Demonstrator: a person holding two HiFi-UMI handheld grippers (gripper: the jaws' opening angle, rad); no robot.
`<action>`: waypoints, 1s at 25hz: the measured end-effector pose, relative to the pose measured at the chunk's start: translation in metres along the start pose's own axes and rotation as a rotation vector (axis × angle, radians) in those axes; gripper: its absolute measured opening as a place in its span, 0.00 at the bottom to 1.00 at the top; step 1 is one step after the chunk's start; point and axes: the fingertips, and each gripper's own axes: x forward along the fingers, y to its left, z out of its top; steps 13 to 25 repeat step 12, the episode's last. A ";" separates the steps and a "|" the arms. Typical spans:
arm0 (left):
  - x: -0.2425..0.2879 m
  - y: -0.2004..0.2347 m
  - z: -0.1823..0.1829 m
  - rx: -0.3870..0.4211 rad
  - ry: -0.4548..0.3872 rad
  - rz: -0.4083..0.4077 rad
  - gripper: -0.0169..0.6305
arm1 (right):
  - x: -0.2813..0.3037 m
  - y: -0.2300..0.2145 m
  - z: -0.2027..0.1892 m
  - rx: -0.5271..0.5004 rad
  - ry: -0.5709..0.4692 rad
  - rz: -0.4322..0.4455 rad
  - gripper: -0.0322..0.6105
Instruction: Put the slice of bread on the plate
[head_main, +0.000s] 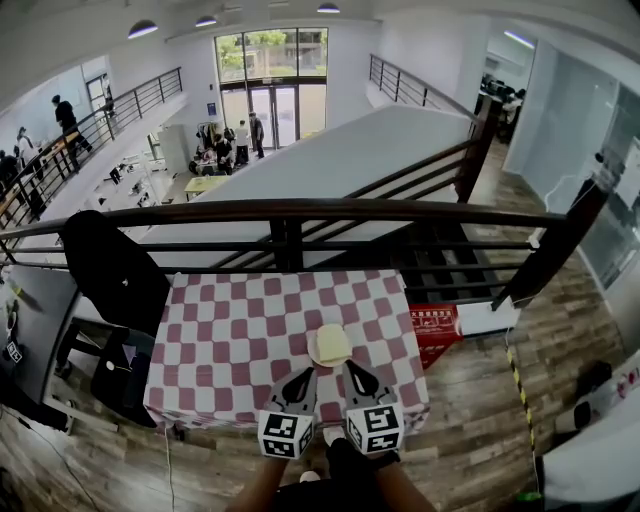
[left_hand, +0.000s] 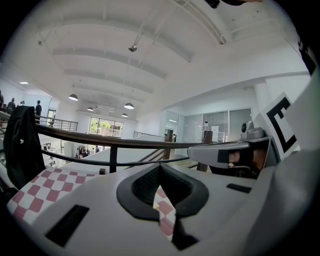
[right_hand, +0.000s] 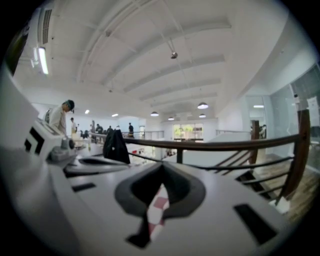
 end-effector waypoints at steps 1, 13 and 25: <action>0.000 -0.001 0.000 0.000 -0.001 -0.002 0.05 | 0.000 0.001 0.000 -0.002 0.001 0.002 0.07; 0.008 0.012 0.003 -0.021 -0.011 0.022 0.05 | 0.012 -0.001 -0.003 -0.021 0.020 0.020 0.07; 0.008 0.012 0.003 -0.021 -0.011 0.022 0.05 | 0.012 -0.001 -0.003 -0.021 0.020 0.020 0.07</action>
